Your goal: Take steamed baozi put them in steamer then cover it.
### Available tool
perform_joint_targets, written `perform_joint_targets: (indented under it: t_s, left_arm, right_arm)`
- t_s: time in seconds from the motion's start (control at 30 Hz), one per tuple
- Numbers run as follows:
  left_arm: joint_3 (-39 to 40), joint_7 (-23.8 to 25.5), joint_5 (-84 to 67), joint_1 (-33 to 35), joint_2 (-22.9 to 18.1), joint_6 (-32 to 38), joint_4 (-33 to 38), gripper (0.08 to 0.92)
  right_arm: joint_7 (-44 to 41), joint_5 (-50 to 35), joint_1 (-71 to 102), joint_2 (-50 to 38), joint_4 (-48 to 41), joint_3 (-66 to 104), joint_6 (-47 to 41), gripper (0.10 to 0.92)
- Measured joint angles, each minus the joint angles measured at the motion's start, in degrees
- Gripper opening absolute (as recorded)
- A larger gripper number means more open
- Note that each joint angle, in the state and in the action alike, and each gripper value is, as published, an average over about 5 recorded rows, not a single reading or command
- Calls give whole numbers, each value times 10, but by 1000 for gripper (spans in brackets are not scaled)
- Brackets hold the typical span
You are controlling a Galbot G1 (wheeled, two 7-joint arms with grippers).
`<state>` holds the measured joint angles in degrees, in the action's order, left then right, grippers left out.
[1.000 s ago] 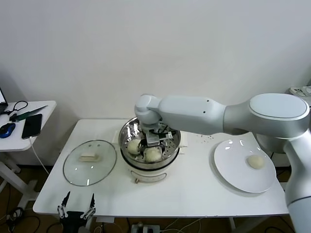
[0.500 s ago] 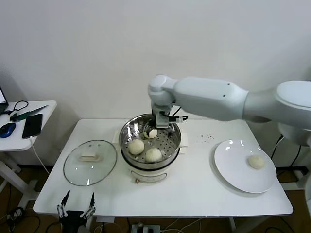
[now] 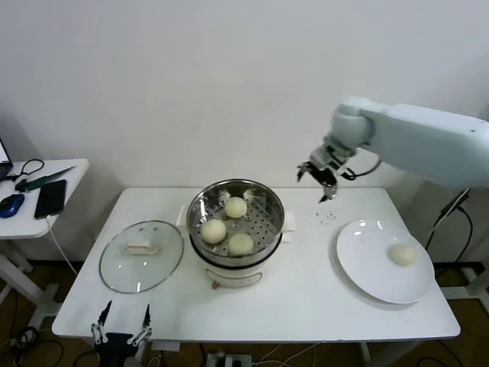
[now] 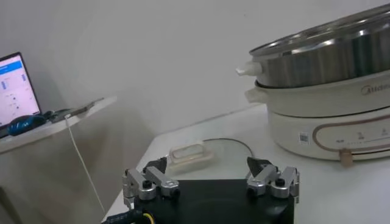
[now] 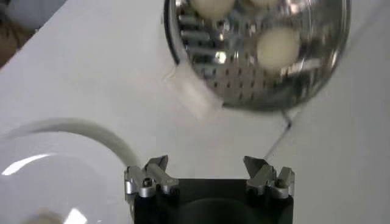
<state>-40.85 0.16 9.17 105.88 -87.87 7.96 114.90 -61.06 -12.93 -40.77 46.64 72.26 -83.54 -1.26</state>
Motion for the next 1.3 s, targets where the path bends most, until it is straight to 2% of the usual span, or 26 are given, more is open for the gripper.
perform_joint_targets:
  t_s: [0.27,0.53,0.87,1.3]
  left_arm:
    - [-1,0,4,5,-1,-1,2,823]
    - [0,0,10,7,-2,-5,5,823]
    - [4,-3,22,9,-6,-9,5,823]
    - [8,-7,34,5,-8,-13,3,823]
  right_arm:
    - [-15,53,123,-94,-25,95,-40,823]
    - [-25,144,261,-129,-80,218,-38,823]
    - [-25,218,367,-118,-171,341,-13,823]
    - [-27,263,414,-77,-262,406,20,823]
